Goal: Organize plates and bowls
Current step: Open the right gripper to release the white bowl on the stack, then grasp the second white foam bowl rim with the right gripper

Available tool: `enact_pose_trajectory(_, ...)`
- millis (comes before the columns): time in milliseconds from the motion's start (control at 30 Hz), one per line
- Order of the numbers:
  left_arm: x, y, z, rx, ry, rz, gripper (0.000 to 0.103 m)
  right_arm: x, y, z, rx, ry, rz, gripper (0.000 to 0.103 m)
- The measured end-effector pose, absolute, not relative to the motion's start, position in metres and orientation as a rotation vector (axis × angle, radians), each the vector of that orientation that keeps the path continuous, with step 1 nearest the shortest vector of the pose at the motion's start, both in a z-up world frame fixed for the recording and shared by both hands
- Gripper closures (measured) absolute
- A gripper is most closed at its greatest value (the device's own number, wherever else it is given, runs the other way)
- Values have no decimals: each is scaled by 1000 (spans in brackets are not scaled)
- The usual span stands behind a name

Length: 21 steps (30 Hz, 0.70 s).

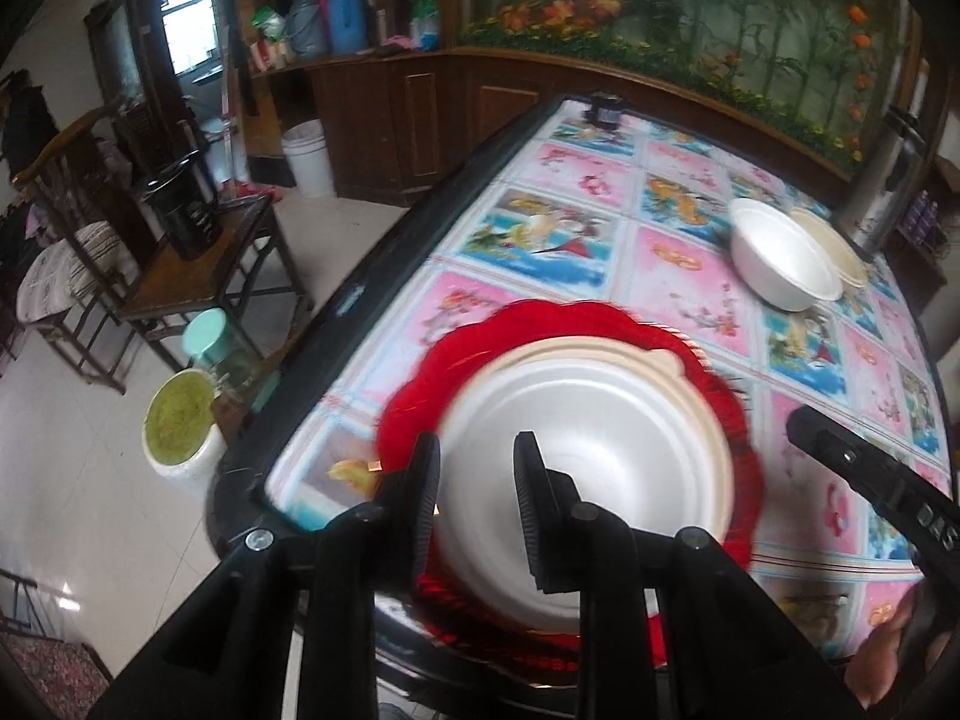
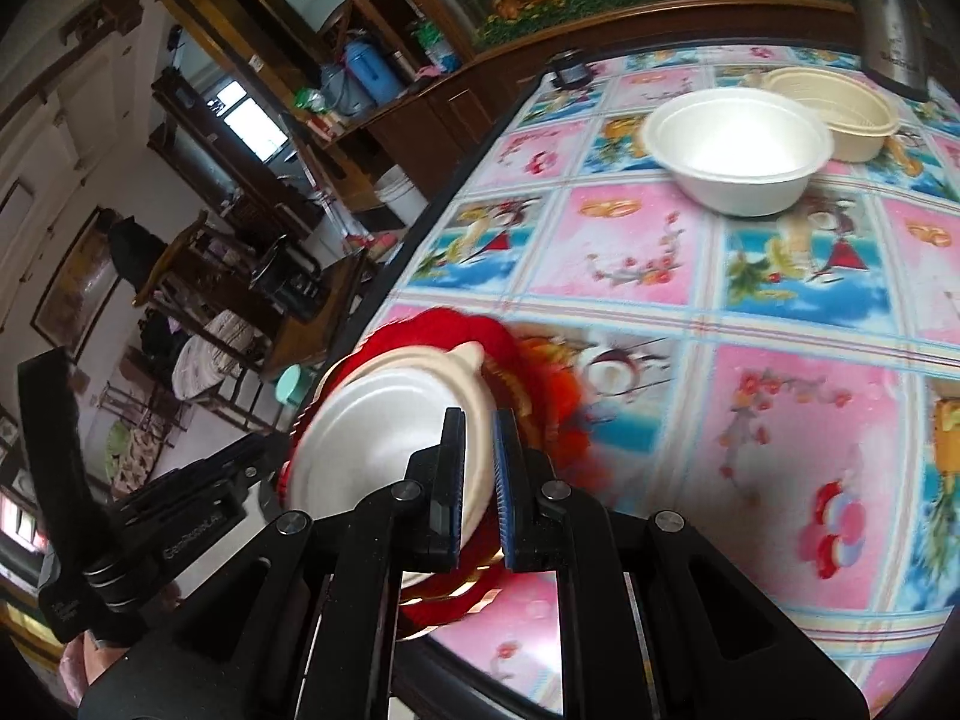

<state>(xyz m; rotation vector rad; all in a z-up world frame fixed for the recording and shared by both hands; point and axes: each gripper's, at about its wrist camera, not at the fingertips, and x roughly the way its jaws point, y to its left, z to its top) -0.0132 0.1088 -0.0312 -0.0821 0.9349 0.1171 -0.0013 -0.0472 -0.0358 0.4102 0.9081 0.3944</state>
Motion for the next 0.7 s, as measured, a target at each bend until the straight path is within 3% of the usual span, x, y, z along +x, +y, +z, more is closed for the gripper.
enact_pose_trajectory(267,-2,48,-23,-36,923,-40,78,9,-115,-34,486,881,271,94)
enact_pose_trajectory(433,13,22,-21,-30,928,-86,61,28,-156,-31,530,860,197,94)
enact_pose_trajectory(700,37,1,-20,-16,931,-125,53,74,-199,-40,596,859,96,94)
